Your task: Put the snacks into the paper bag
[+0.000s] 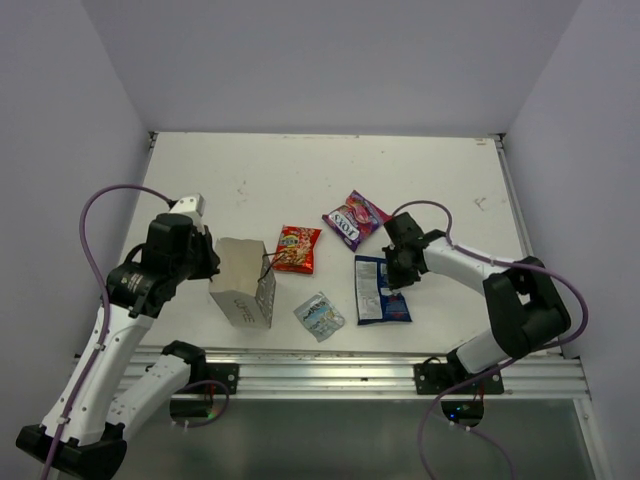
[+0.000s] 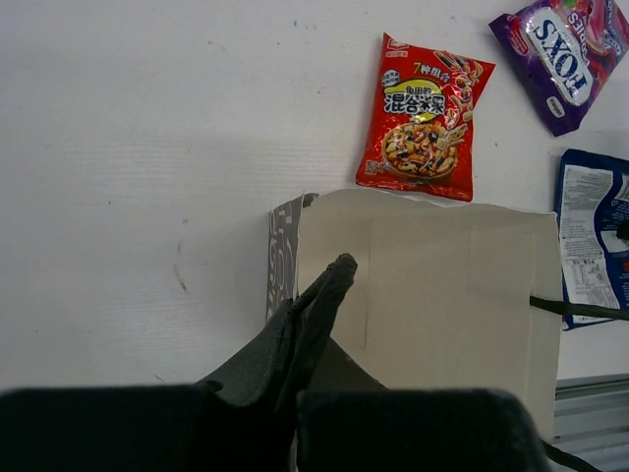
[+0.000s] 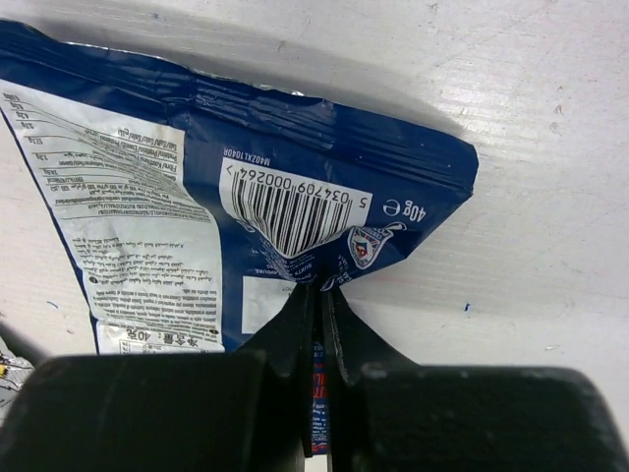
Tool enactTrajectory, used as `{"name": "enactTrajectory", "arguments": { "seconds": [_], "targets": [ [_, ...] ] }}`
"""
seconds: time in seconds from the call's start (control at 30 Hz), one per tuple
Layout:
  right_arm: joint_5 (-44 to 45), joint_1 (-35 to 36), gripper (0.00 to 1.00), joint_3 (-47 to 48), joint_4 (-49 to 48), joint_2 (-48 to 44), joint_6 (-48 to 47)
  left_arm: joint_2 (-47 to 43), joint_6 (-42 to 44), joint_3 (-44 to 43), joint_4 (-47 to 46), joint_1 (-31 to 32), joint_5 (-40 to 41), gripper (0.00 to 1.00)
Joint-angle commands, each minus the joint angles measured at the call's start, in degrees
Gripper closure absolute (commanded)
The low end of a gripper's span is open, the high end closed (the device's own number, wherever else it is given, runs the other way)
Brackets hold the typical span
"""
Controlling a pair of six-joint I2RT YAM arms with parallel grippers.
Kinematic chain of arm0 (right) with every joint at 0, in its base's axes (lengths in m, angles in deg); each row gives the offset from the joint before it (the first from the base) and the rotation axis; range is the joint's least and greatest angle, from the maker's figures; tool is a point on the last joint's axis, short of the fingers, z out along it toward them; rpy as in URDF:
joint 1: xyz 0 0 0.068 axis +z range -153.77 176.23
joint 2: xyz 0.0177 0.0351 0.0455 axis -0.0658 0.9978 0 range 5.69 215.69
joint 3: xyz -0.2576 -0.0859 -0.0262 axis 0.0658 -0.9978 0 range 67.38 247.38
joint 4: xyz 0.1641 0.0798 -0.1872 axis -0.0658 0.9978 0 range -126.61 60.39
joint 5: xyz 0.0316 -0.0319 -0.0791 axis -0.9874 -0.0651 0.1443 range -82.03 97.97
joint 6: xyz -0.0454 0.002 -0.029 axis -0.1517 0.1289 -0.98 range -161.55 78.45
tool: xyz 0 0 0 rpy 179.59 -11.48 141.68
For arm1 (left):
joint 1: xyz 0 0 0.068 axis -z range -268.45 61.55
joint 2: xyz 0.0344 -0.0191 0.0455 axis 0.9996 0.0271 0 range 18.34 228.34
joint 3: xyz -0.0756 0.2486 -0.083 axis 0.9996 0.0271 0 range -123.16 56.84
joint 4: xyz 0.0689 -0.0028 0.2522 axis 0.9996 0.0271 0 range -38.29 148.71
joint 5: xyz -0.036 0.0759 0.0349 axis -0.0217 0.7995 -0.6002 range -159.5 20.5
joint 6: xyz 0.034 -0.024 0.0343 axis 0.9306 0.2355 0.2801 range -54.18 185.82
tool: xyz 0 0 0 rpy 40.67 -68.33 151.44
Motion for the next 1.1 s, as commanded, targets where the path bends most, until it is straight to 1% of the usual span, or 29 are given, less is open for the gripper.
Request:
{"name": "enactTrajectory", "arguments": {
  "seconds": [0.0,0.07,0.13,0.17,0.23,0.27,0.3,0.37,0.4,0.43,0.47,0.5,0.53,0.57,0.67,0.7,0.77,0.8,0.87,0.9,0.93,1.0,1.03,1.07],
  "targets": [
    [-0.5,0.4,1.00,-2.2,-2.6,2.8,0.3,-0.7,-0.8,-0.7,-0.2,0.0,0.3,1.00],
    [-0.2,0.4,1.00,-2.0,-2.3,2.1,0.1,-0.8,-1.0,-0.6,-0.1,0.0,0.3,1.00],
    [0.1,0.5,1.00,0.1,0.4,-0.1,-0.1,-0.9,-1.1,-0.6,0.0,0.0,0.2,1.00],
    [1.3,0.8,1.00,1.3,3.4,-1.4,-0.2,-1.1,-1.3,-0.7,0.0,0.0,0.3,1.00],
    [2.9,1.8,1.00,6.8,7.1,-4.6,-0.4,-1.2,-1.2,-0.7,0.0,0.0,0.4,1.00],
    [4.3,2.2,1.00,9.2,11.1,-7.8,-0.5,-1.2,-1.3,-0.7,0.0,0.0,0.3,1.00],
    [4.9,2.5,1.00,14.7,12.9,-9.5,-0.5,-1.2,-1.3,-0.6,0.0,0.0,0.1,1.00],
    [5.4,3.4,1.00,21.2,17.3,-12.3,-0.7,-1.2,-1.5,-0.3,0.0,0.0,-0.3,1.00],
    [5.5,3.8,1.00,28.0,18.6,-12.4,-0.6,-1.3,-1.5,-0.2,-0.4,0.0,-0.4,1.00],
    [5.5,4.6,1.00,31.6,19.9,-12.4,-0.6,-1.3,-1.5,0.0,-0.4,0.0,-0.5,1.00],
    [5.2,5.2,1.00,35.3,22.1,-11.9,-0.6,-1.3,-1.5,-0.1,-0.4,0.0,-0.5,1.00],
    [4.3,5.7,1.00,42.4,22.9,-10.6,-0.6,-1.3,-1.5,0.0,-0.4,0.0,-0.5,1.00],
    [3.5,7.3,1.00,45.8,23.5,-9.5,-0.3,-1.3,-1.4,0.0,-0.4,0.0,-0.5,1.00],
    [3.1,8.3,1.00,51.7,23.8,-8.7,0.1,-1.2,-1.4,-0.1,-0.4,0.0,-0.5,1.00],
    [2.1,13.1,1.00,59.1,22.6,-4.7,1.6,-1.0,-1.1,-0.1,-0.5,0.0,-0.7,1.00],
    [2.1,14.5,1.00,63.6,22.2,-3.4,1.9,-0.9,-1.1,-0.1,-0.6,0.0,-1.1,1.00],
    [2.2,18.6,1.00,68.0,20.9,0.6,2.5,-0.9,-1.1,0.0,-1.0,0.0,-1.3,1.00],
    [2.2,20.1,1.00,72.2,20.7,2.0,2.8,-0.9,-1.1,0.1,-1.2,0.0,-1.7,1.00],
    [4.1,24.7,1.00,76.9,21.2,6.9,2.7,-1.0,-1.2,0.2,-1.3,0.0,-1.9,1.00],
    [4.8,26.3,1.00,81.7,21.5,8.5,2.5,-1.0,-1.3,0.3,-1.7,0.0,-2.0,1.00],
    [5.4,29.1,1.00,84.2,22.1,12.1,2.1,-1.0,-1.5,0.3,-1.8,0.0,-2.2,1.00],
    [6.9,31.6,1.00,91.0,23.9,15.6,1.7,-1.3,-1.8,0.5,-2.0,0.0,-2.6,1.00],
    [7.4,34.0,1.00,92.6,24.4,17.0,1.5,-1.3,-1.9,0.5,-2.1,0.0,-2.6,1.00],
    [7.8,34.8,1.00,93.8,25.1,19.1,1.4,-1.4,-2.0,0.6,-2.1,0.0,-2.7,1.00]
  ]
}}
